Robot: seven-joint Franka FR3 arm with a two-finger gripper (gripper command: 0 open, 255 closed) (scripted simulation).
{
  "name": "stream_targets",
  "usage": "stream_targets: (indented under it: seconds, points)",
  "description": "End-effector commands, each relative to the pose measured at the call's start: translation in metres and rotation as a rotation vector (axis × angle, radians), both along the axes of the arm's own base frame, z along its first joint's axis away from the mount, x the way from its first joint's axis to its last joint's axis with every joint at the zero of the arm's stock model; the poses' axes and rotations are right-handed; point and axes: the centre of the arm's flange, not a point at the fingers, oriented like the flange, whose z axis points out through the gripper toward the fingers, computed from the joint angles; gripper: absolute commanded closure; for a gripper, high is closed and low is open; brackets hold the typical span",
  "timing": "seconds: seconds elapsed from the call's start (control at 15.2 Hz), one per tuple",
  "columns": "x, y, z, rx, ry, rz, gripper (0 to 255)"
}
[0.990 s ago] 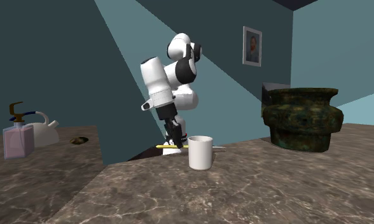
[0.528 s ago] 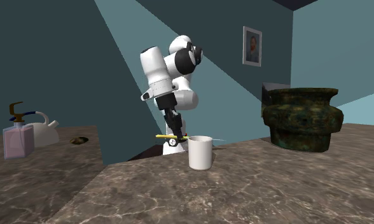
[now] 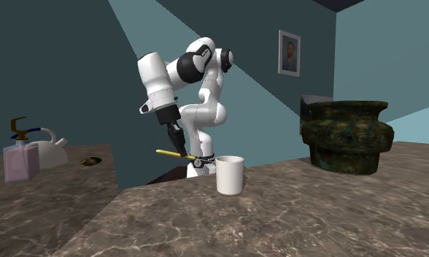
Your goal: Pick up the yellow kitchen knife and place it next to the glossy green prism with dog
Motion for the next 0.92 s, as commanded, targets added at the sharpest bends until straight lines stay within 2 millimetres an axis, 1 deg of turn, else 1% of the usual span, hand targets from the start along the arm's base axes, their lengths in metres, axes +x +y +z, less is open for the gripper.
stream_targets:
  seconds: [0.0,0.86]
  points:
    - [0.004,-0.027,0.001,-0.001,0.000,0.001,255]
    - [0.030,-0.196,0.001,-0.001,0.000,0.001,255]
